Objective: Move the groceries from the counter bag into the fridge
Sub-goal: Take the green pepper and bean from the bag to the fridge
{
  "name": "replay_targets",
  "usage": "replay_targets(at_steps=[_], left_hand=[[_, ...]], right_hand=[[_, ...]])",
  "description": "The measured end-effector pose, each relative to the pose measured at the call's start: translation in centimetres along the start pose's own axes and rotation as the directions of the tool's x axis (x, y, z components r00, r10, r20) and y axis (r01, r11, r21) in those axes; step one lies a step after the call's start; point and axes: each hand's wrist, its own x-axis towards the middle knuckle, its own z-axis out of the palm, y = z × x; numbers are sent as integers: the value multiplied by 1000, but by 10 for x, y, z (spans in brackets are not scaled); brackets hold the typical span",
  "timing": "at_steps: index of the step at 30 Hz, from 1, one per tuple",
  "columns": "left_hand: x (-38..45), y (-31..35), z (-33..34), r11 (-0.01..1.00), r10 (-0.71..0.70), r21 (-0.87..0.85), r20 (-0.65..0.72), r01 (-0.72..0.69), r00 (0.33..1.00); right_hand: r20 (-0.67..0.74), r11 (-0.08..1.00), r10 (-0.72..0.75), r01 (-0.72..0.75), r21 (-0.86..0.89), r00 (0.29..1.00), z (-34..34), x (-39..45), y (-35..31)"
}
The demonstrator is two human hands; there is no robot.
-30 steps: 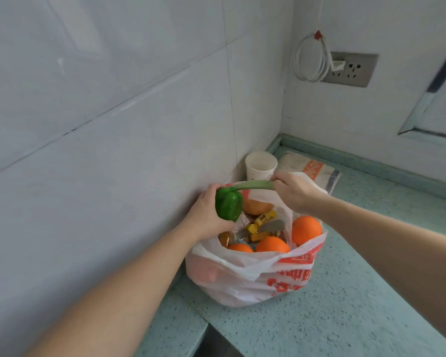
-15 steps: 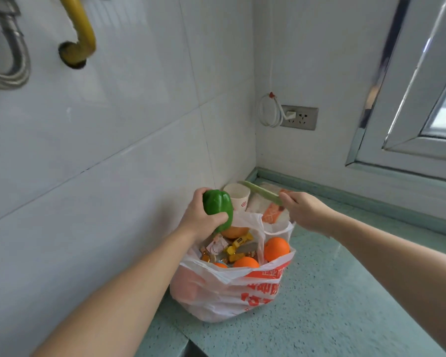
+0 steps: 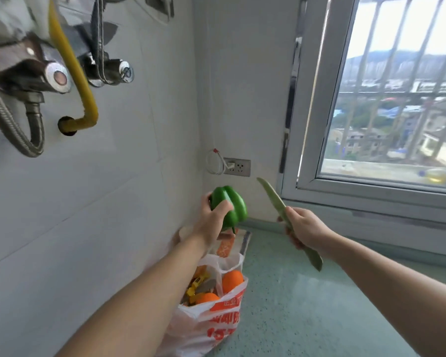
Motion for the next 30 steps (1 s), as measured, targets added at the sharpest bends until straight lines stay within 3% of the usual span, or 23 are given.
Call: replay_targets(at_steps=[7,14,21,30], left_hand=[[-33,0,44,999,10,-34,185,-3,983],[-82,33,123,989,122,31,408,-147,905],[-181,74,232,968,197,-18,673,-251,712],[-392,91,374,933,269,-115,852,-340,449]], right_hand=[[-209,1000,1,-6,-20,978,-18,-73,5],[-501,996,2,-47,-77,866,-100,-178,20],[-709,998,58,-63,19,703,-196,-333,39],[-909,979,155,-186,88,386,-270,-588,81]])
